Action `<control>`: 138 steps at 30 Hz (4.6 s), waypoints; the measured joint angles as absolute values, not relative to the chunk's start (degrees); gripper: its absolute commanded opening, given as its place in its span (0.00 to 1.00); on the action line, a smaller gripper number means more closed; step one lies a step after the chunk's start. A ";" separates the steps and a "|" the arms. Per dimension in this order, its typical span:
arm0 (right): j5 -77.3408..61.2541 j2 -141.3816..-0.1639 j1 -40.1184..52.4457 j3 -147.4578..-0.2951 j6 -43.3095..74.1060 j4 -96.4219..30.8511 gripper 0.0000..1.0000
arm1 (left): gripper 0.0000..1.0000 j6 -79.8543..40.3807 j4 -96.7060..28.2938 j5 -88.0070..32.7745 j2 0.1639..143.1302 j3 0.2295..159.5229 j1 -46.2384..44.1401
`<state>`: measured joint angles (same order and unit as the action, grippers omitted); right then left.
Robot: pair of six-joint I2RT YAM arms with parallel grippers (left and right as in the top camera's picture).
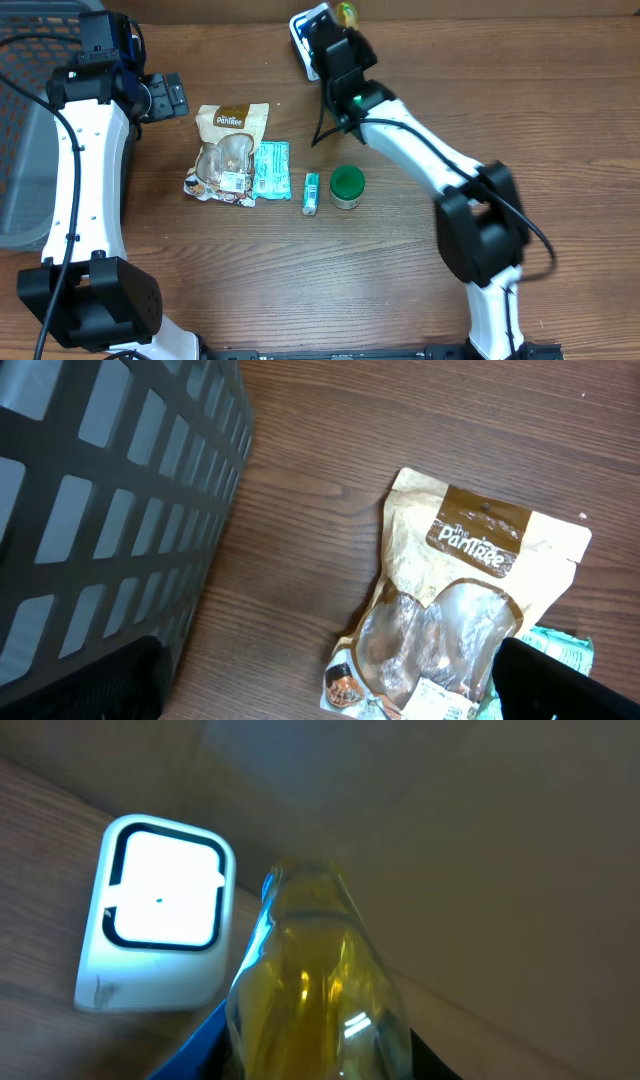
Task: Scan the item barcode
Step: 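Hold the bottle's side in front of the white scanner window, then move the bottle right and lower it onto the table, release, then move the right gripper left over the green-lidded tub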
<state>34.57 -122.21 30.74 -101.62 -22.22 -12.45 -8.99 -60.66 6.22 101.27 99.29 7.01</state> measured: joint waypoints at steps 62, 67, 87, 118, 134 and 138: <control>7.57 -106.52 -0.78 -90.30 9.65 -66.59 0.84 | 1.00 -8.99 -60.66 6.24 101.27 99.31 7.03; 9.39 -106.52 -0.75 -90.19 9.43 -57.23 0.84 | 1.00 -8.99 -60.66 6.24 101.27 99.31 7.03; -9.19 -106.52 4.51 -90.17 11.40 -47.20 0.73 | 1.00 -8.99 -60.66 6.24 101.27 99.31 7.03; -11.62 -106.52 24.36 -90.17 12.21 -51.75 1.00 | 1.00 -8.99 -60.66 6.24 101.27 99.31 7.03; -11.60 -106.52 24.36 -90.17 12.21 -51.70 1.00 | 1.00 -8.99 -60.66 6.24 101.27 99.31 7.03; -11.62 -106.52 24.38 -90.17 12.25 -51.68 1.00 | 1.00 -8.99 -60.66 6.24 101.27 99.31 7.03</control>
<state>-11.62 -106.52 24.38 -90.17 12.25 -51.68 -8.99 -60.66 6.24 101.27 99.31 7.03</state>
